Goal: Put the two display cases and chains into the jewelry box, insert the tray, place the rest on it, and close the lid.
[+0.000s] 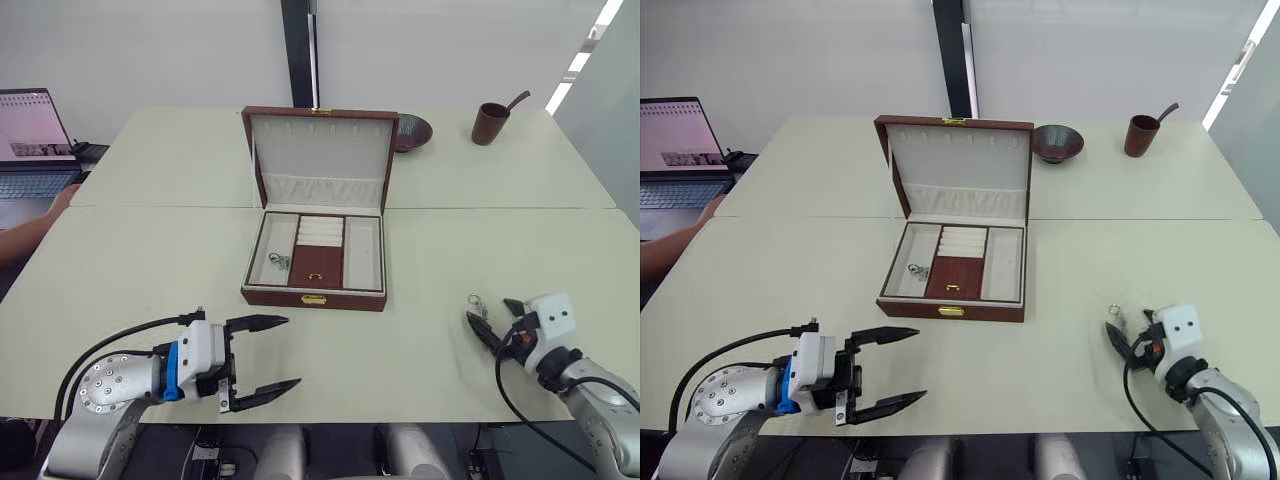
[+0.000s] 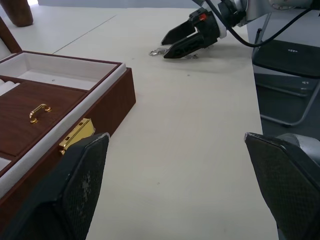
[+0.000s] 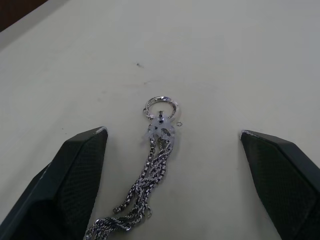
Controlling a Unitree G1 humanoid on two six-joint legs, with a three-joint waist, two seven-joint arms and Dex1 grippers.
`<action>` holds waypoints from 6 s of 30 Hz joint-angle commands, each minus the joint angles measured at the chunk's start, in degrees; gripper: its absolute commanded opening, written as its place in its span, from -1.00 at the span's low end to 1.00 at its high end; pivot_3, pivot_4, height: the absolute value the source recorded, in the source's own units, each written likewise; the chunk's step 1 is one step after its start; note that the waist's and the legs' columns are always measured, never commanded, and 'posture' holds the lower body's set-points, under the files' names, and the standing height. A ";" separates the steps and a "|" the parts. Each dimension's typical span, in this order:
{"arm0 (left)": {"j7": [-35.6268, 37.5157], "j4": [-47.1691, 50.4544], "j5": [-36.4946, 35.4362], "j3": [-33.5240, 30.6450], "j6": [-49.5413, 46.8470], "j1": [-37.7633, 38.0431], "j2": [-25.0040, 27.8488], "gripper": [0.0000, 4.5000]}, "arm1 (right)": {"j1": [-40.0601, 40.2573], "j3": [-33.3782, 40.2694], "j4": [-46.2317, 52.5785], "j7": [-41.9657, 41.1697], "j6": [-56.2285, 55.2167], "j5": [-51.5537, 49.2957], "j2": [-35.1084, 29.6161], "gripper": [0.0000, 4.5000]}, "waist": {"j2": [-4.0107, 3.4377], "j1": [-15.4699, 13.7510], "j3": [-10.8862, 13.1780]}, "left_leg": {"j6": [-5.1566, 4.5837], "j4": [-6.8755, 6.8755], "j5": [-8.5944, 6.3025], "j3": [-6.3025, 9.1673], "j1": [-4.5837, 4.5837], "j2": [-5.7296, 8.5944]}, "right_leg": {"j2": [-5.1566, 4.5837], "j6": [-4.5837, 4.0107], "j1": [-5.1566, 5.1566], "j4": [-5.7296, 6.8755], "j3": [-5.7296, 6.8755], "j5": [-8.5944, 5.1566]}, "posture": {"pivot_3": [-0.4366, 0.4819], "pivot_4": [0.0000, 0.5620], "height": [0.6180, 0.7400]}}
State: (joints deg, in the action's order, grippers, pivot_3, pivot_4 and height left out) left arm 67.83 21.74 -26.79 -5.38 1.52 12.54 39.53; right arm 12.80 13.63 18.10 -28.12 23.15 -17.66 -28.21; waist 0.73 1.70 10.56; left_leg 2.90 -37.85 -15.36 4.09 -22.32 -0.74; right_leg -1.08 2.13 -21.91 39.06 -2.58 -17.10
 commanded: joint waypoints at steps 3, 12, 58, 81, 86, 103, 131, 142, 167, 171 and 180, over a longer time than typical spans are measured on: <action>-1.52 1.38 0.28 0.22 0.99 -1.17 -0.17 1.00 | -0.23 -1.91 0.15 1.52 0.71 2.58 -0.16 0.99 | 0.02 0.09 -0.02 | 0.00 0.00 0.00 0.01 0.07 -0.02 | 0.02 0.00 0.04 0.00 0.01 0.00 | -0.05 -0.47 1.00; -2.86 1.65 0.22 0.56 0.85 -1.58 -0.20 1.00 | 0.61 -2.68 -0.28 1.48 2.63 2.83 0.05 0.74 | 0.18 0.12 -0.14 | -0.01 0.04 -0.01 0.02 0.50 -0.03 | 0.02 -0.02 0.48 -0.08 0.02 -0.04 | -0.05 -0.47 1.00; -15.06 4.98 0.46 -0.40 -0.85 2.72 -5.56 1.00 | -28.37 -2.26 8.52 -4.72 17.35 -19.85 -4.54 -0.93 | 0.13 -0.01 -0.07 | -0.01 0.05 -0.01 0.13 0.42 0.00 | -0.02 -0.02 0.46 -0.11 0.10 -0.06 | -0.05 -0.47 1.00; -24.96 9.90 0.34 -3.38 -1.03 9.60 -9.02 1.00 | -42.54 -12.04 -1.52 -3.79 15.76 -14.73 3.35 -0.93 | 0.09 0.07 -0.04 | -0.01 0.09 -0.01 0.15 0.37 -0.03 | -0.03 -0.03 0.36 -0.10 0.09 -0.06 | -0.05 -0.47 1.00; -26.91 10.00 0.06 -4.31 -1.18 10.10 -9.65 1.00 | -44.05 -12.79 -1.38 -3.67 16.20 -15.13 5.10 -0.93 | 0.08 0.07 -0.04 | -0.01 0.08 -0.01 0.16 0.36 -0.02 | -0.03 -0.03 0.34 -0.11 0.07 -0.06 | -0.05 -0.47 1.00; -28.62 10.31 1.64 -3.12 -0.73 10.89 -11.03 1.00 | -41.43 -19.35 -4.00 -5.37 13.92 -10.30 7.34 -0.93 | 0.07 0.11 -0.03 | -0.01 0.11 -0.01 0.16 0.30 -0.02 | -0.02 -0.03 0.24 -0.10 0.07 -0.06 | -0.05 -0.47 1.00; -22.88 0.23 -8.47 -15.02 -11.28 5.54 -2.56 1.00 | -33.62 -7.82 -8.90 -21.36 6.72 -12.11 -6.68 0.99 | 0.12 -0.21 0.11 | -0.01 0.12 -0.01 0.17 0.20 0.03 | -0.03 -0.04 0.19 -0.11 0.18 -0.07 | -0.05 -0.47 1.00; -16.49 -20.30 -6.41 -24.38 -12.61 -2.94 7.76 1.00 | -27.40 -0.68 -29.47 -33.58 -8.35 -6.23 -20.67 0.99 | 0.15 0.17 0.18 | -0.02 0.12 -0.01 0.02 0.25 -0.03 | 0.01 -0.09 0.17 -0.12 0.10 -0.10 | -0.05 -0.47 1.00; -12.56 -34.15 -0.87 -27.45 -9.15 -7.92 11.73 1.00 | -26.39 1.03 -35.60 -33.90 -11.86 -3.68 -22.77 0.99 | 0.12 0.16 0.20 | -0.01 0.16 -0.01 -0.01 0.27 -0.09 | -0.09 -0.09 0.15 -0.09 0.06 -0.09 | -0.05 -0.47 1.00; -15.03 -33.32 -0.49 -25.01 -10.04 -11.08 9.65 1.00 | -27.96 -0.11 -32.73 -31.80 -9.49 -4.37 -20.51 0.99 | 0.12 0.13 0.20 | -0.01 0.16 -0.01 0.01 0.27 -0.09 | -0.10 -0.08 0.16 -0.07 0.08 -0.09 | -0.05 -0.47 1.00; -21.56 -33.93 5.16 -13.75 -10.88 -21.97 1.50 0.74 | -32.73 -5.35 -22.01 -23.66 -1.70 -5.35 -9.29 0.72 | 0.13 0.06 0.20 | 0.00 0.14 -0.01 0.14 0.19 -0.05 | -0.10 -0.02 0.14 -0.06 0.10 -0.04 | -0.05 -0.47 1.00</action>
State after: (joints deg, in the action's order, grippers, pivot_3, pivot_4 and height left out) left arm 47.37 -12.39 -22.45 -19.61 -9.76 -7.65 40.94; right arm -19.36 9.28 -7.16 -52.88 20.68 -22.77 -38.10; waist 0.86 1.76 10.76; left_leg 2.90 -37.70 -15.37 4.25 -22.14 -0.78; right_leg -1.17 2.11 -21.78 39.00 -2.48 -17.14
